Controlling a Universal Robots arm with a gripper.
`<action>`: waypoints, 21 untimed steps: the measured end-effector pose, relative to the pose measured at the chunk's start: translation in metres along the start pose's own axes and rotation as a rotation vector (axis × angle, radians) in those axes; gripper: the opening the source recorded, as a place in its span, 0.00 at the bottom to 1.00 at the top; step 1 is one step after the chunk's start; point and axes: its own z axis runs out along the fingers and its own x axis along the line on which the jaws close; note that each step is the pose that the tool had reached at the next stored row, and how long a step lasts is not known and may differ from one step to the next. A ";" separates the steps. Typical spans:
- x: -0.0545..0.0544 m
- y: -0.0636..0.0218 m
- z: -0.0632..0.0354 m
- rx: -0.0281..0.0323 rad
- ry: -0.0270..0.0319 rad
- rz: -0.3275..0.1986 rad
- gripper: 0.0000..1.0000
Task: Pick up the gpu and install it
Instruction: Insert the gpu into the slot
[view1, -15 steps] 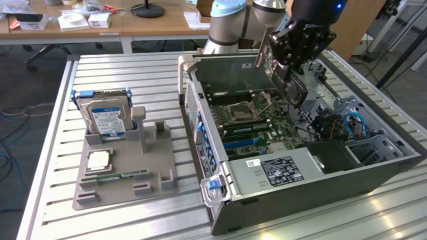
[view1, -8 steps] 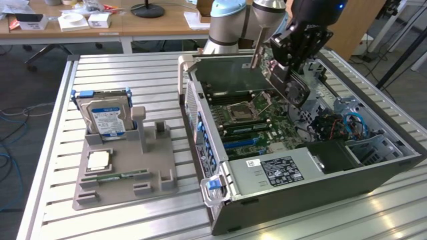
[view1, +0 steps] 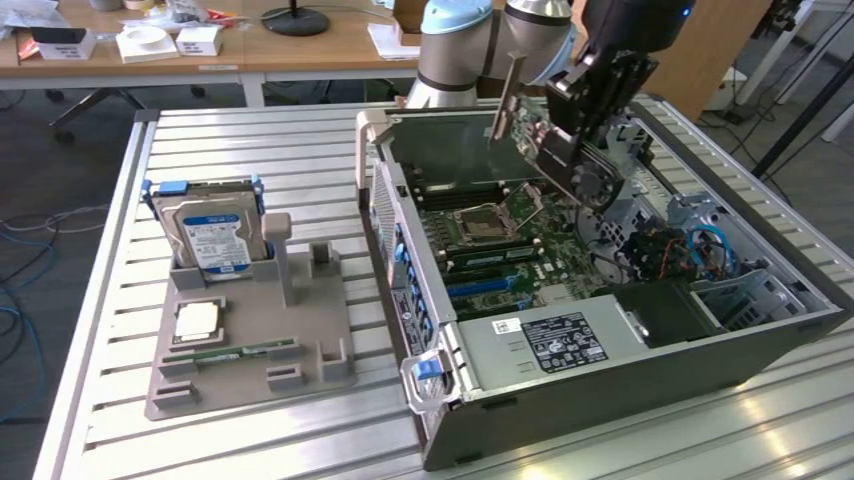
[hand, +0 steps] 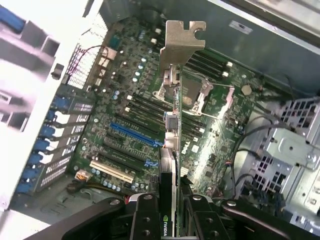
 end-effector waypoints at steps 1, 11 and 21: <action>0.000 0.0000 0.0001 -0.0006 0.0007 -0.018 0.26; 0.000 0.0000 0.0007 -0.0060 0.0085 -0.200 0.26; 0.000 -0.0001 0.0013 -0.0115 0.0162 -0.382 0.26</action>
